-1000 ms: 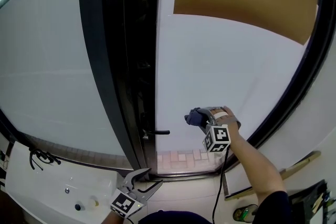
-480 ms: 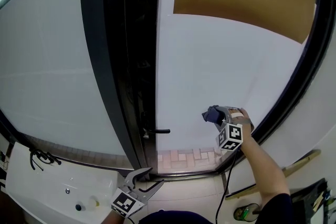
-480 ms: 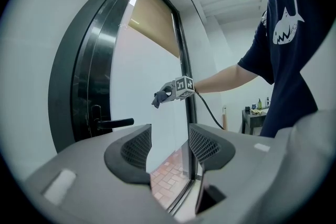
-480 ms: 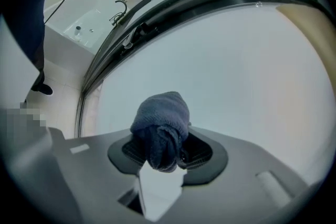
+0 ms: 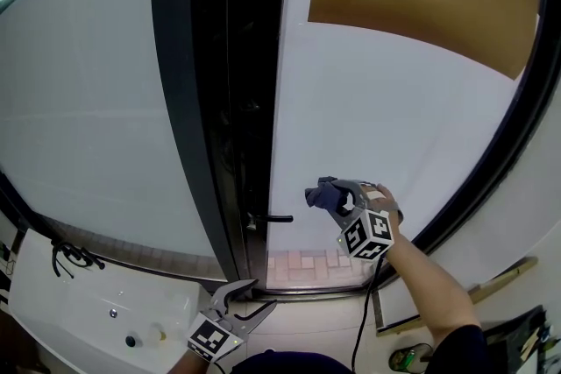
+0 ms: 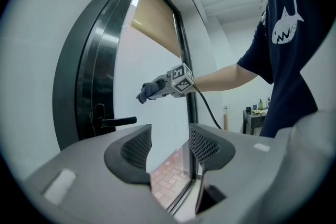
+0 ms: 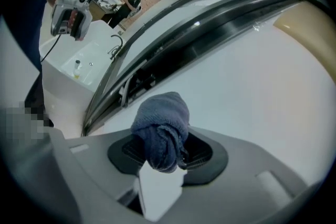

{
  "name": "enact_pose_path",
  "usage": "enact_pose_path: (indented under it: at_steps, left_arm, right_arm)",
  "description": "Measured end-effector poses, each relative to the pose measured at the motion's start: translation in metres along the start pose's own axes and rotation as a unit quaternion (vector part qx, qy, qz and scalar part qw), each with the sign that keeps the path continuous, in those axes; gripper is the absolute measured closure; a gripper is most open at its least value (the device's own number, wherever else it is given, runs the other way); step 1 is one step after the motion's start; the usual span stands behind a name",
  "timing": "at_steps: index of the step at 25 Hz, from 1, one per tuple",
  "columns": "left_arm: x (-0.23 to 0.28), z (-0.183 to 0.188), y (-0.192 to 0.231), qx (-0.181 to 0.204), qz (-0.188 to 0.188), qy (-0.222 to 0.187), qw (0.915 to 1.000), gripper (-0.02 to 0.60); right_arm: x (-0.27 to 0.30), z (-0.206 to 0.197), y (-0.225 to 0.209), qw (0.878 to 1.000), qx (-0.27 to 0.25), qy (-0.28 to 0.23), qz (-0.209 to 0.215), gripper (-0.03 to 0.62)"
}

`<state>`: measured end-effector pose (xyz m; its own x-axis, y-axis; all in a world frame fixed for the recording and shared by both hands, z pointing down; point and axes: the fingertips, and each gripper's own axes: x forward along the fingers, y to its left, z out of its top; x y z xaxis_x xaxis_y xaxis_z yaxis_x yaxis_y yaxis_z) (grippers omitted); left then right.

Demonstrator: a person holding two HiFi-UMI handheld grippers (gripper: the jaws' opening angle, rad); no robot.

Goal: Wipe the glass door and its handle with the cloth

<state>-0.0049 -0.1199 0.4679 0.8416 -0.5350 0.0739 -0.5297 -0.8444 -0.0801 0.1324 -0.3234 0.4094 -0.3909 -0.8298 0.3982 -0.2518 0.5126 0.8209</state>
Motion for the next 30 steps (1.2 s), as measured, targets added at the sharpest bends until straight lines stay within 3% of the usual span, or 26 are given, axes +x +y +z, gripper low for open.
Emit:
enact_pose_path:
  at_steps: [7, 13, 21, 30]
  left_arm:
    - [-0.005, -0.006, 0.007, 0.0, 0.009, 0.004, 0.9999, 0.36]
    - [-0.009, -0.006, 0.014, -0.007, 0.021, 0.003, 0.9998, 0.36]
    - [-0.012, -0.011, 0.026, -0.009, 0.034, 0.006, 0.9994, 0.36]
    - [-0.005, -0.015, 0.024, -0.01, 0.023, 0.011, 0.9996, 0.36]
  right_arm:
    - [0.03, 0.094, 0.012, 0.993, 0.057, -0.092, 0.042, 0.43]
    - [0.054, 0.143, 0.022, 0.986, 0.081, -0.132, 0.066, 0.43]
    - [0.087, 0.148, 0.039, 0.977, 0.138, -0.131, 0.093, 0.43]
    - [0.097, 0.143, 0.065, 0.963, 0.195, -0.116, 0.146, 0.43]
